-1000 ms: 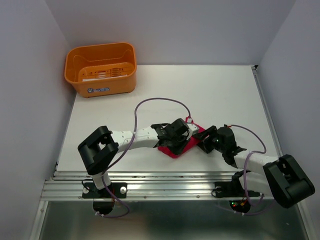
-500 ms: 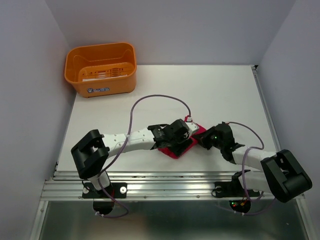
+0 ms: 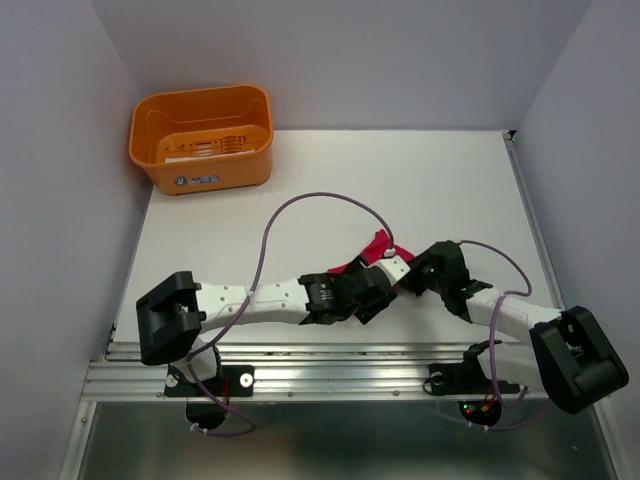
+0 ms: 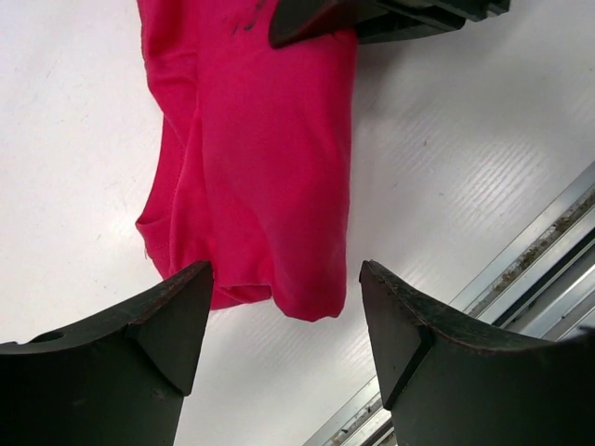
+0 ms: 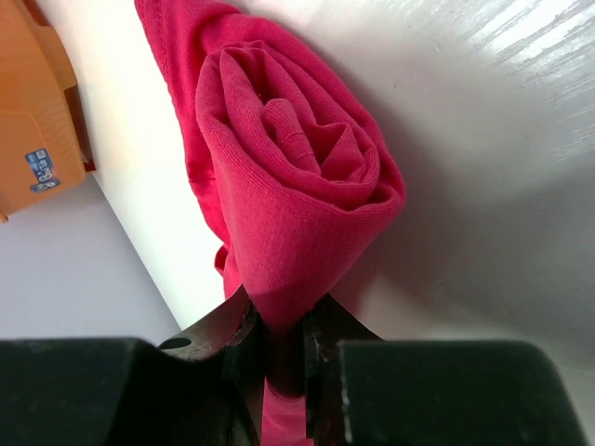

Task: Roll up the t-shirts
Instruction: Roll the T-shirt to the center of the board.

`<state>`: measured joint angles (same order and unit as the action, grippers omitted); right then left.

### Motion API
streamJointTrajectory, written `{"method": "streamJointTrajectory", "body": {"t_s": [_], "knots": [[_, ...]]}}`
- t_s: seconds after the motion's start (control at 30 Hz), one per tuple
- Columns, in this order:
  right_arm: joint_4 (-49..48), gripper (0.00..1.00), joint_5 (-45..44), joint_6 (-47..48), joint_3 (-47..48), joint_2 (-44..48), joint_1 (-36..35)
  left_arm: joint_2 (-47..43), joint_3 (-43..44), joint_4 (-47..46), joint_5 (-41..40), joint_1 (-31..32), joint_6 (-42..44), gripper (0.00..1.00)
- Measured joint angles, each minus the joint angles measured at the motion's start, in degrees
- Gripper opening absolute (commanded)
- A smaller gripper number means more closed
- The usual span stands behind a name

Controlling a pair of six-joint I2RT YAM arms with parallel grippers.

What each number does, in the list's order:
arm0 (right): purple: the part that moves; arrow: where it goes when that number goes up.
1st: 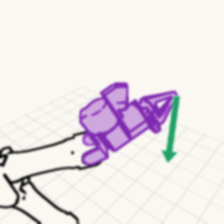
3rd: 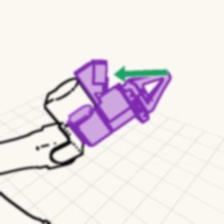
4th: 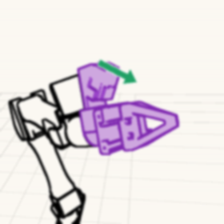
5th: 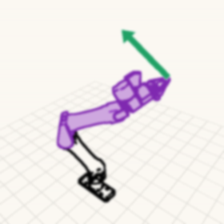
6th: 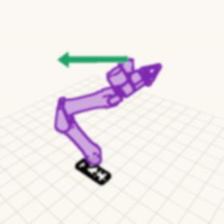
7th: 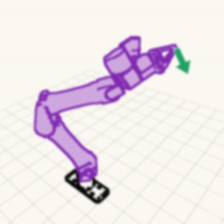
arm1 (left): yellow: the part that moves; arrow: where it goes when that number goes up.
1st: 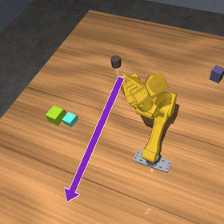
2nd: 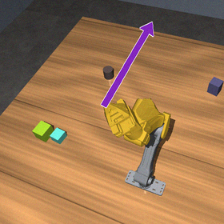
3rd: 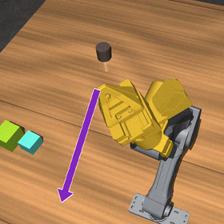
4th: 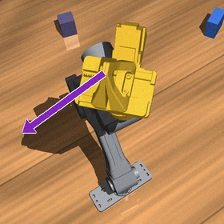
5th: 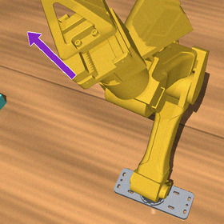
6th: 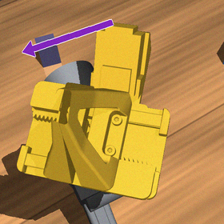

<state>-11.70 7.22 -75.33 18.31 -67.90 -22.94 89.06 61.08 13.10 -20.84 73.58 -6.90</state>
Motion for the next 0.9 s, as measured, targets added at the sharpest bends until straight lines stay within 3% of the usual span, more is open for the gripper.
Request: {"method": "streamJointTrajectory", "body": {"t_s": [0.63, 0.83, 0.9], "knots": [[0.83, 0.01, -0.20, -0.63, 0.00, 0.02, 0.00, 11.06, 2.16, -3.06, -6.19, 2.95, 1.29, 0.74], [0.83, 0.01, -0.20, -0.79, 0.00, 0.02, 0.00, 14.75, 3.72, -3.10, -8.83, 2.97, 2.05, 0.68], [0.83, 0.01, -0.20, -0.79, 0.00, 0.02, 0.00, 15.45, 4.46, -3.04, -9.68, 2.97, 2.51, 0.60]]}}
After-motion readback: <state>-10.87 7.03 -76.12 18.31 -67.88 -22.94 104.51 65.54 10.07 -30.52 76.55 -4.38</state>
